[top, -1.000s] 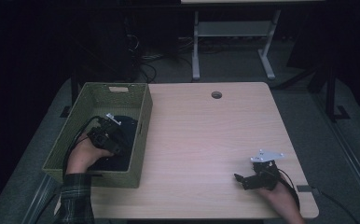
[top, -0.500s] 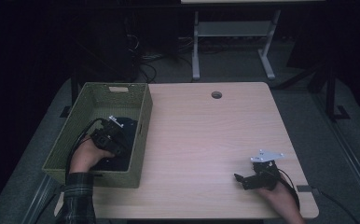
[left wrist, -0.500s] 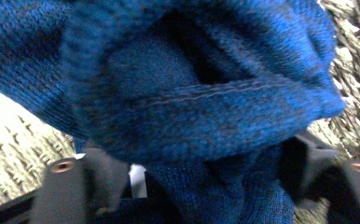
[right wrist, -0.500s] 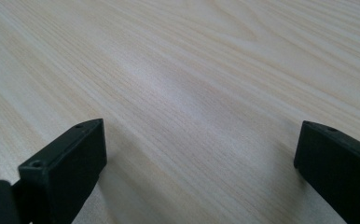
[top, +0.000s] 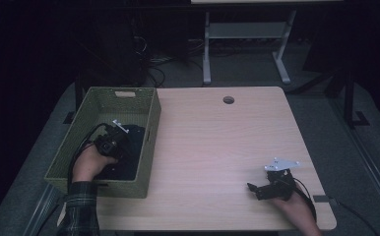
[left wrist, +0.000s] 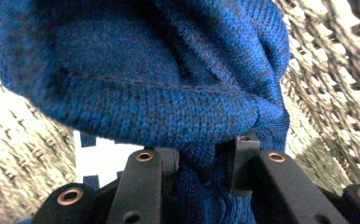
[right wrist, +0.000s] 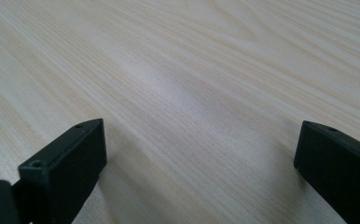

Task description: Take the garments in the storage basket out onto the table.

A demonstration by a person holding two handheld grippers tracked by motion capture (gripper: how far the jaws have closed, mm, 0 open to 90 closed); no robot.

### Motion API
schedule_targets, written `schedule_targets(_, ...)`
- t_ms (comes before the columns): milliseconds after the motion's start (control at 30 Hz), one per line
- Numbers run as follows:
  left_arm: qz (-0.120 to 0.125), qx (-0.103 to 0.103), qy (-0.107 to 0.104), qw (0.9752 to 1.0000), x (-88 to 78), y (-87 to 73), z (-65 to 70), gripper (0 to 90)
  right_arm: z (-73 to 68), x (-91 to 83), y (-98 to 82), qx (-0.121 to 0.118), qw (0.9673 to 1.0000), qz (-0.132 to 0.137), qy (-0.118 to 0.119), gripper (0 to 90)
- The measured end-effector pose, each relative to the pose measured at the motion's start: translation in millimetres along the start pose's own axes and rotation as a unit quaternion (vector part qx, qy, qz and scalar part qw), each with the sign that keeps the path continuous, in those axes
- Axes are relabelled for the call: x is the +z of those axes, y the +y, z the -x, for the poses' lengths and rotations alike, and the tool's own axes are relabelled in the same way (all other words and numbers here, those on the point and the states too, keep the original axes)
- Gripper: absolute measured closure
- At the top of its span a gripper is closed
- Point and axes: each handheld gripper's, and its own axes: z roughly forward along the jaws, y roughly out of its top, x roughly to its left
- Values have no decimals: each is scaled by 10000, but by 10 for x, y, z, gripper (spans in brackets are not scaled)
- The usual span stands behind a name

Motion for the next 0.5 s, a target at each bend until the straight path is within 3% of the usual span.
schedule_targets(100, 122, -39, 76, 9999, -71, -6, 9, 712, -2, -1, 0, 16, 10000, -9, 8, 19)
schedule_targets(500, 181, -69, -41, 9998, -373, 69, 18, 715, -2, -1, 0, 14, 10000, -10, 8, 20)
